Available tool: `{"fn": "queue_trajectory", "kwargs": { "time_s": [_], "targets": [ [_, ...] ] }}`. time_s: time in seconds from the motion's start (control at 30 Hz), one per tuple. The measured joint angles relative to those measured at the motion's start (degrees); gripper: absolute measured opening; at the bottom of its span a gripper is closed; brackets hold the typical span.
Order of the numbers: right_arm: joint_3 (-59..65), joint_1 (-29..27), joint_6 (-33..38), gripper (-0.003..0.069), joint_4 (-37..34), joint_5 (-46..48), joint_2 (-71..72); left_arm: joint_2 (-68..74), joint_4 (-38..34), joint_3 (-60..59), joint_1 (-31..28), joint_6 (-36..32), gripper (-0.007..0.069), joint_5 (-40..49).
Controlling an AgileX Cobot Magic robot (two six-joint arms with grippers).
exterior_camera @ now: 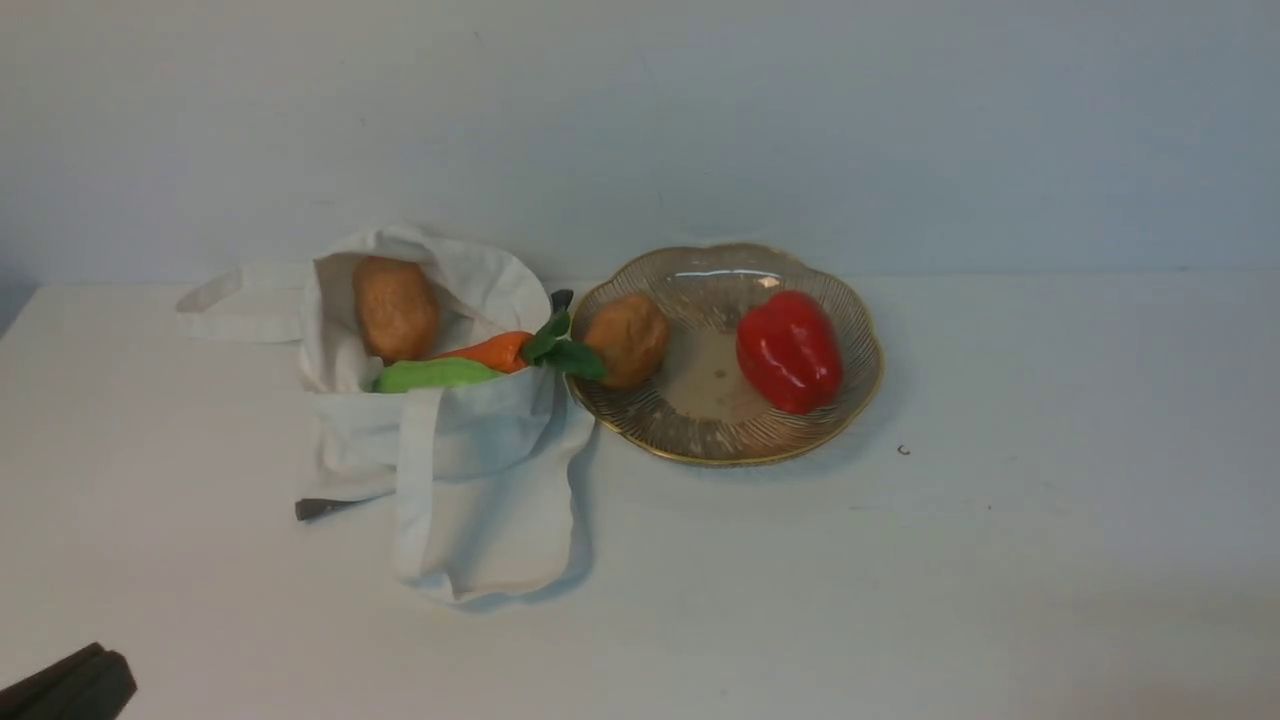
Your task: Take vegetables from cloth bag on white table place on plate.
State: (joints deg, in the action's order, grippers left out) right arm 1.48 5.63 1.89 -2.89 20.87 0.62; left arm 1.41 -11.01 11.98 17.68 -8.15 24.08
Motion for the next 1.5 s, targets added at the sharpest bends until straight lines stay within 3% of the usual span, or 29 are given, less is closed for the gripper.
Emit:
{"fn": "queue_trajectory", "kwargs": {
  "time_s": [0.17,0.3,0.47,0.7,1.5],
  "targets": [
    [0.0,0.0,0.0,-0.0015,0.0,0.0,0.0,0.0,8.0,-6.1,-6.3,7.1,-0.0005,-5.2],
    [0.0,0.0,0.0,-0.0015,0.0,0.0,0.0,-1.5,9.4,-11.0,-11.9,8.2,-0.0005,-7.6],
    [0.0,0.0,0.0,-0.0015,0.0,0.0,0.0,-2.0,10.6,-13.6,-14.9,8.2,-0.0005,-7.5],
    [0.0,0.0,0.0,-0.0015,0.0,0.0,0.0,-2.0,11.0,-13.6,-15.3,7.7,-0.0005,-3.0],
    [0.0,0.0,0.0,-0.0015,0.0,0.0,0.0,-2.0,11.0,-13.6,-15.5,7.7,-0.0005,-2.9]
  ]
}}
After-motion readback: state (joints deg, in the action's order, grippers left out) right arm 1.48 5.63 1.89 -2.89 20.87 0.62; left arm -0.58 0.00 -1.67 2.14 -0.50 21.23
